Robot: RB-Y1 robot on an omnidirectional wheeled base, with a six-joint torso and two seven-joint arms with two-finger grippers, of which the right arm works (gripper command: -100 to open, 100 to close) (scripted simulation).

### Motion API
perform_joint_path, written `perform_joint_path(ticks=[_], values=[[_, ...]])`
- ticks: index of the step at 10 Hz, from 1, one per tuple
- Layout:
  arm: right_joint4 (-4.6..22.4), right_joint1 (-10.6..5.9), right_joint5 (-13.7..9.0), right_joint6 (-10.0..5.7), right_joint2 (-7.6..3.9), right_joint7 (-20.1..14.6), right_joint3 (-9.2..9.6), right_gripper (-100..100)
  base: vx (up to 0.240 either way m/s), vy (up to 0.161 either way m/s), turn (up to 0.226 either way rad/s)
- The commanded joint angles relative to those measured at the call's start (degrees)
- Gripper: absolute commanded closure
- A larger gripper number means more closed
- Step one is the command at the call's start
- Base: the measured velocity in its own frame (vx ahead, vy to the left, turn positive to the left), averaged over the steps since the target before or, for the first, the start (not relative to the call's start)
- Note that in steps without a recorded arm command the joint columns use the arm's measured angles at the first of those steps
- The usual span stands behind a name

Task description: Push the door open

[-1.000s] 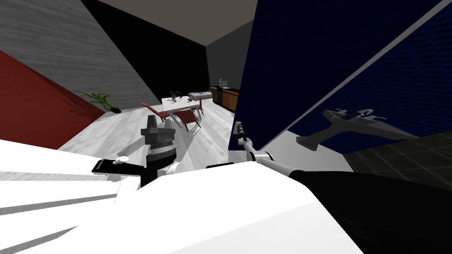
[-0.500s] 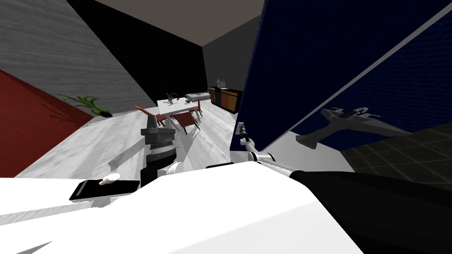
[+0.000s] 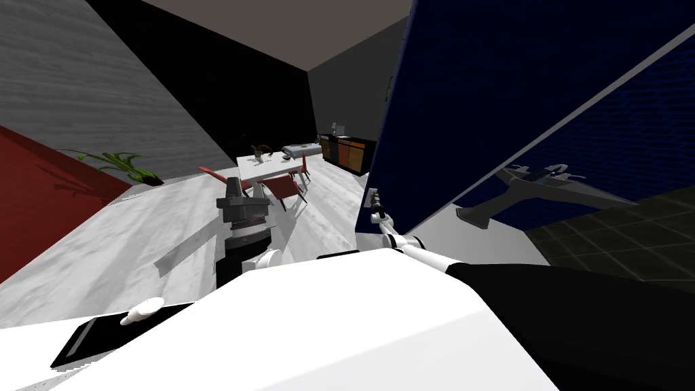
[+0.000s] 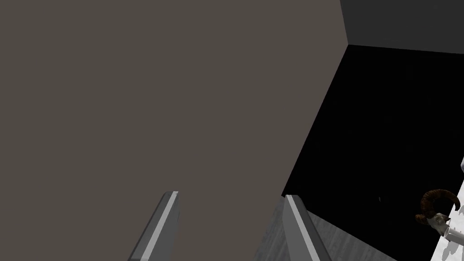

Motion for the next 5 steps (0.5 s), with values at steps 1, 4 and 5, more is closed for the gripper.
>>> perform_joint_path(ticks=[1,4,5], values=[[-0.2,-0.06,-0.3,-0.2,-0.41,0.4,-0.93,100,0.158,0.05,-0.046],[-0.1,0.2,-0.9,-0.18,-1.05,1.0,-2.45,100,0.183,0.063,-0.051],[-0.1,0.31,-1.1,-0.18,-1.31,1.2,-3.06,100,0.183,0.093,-0.071]])
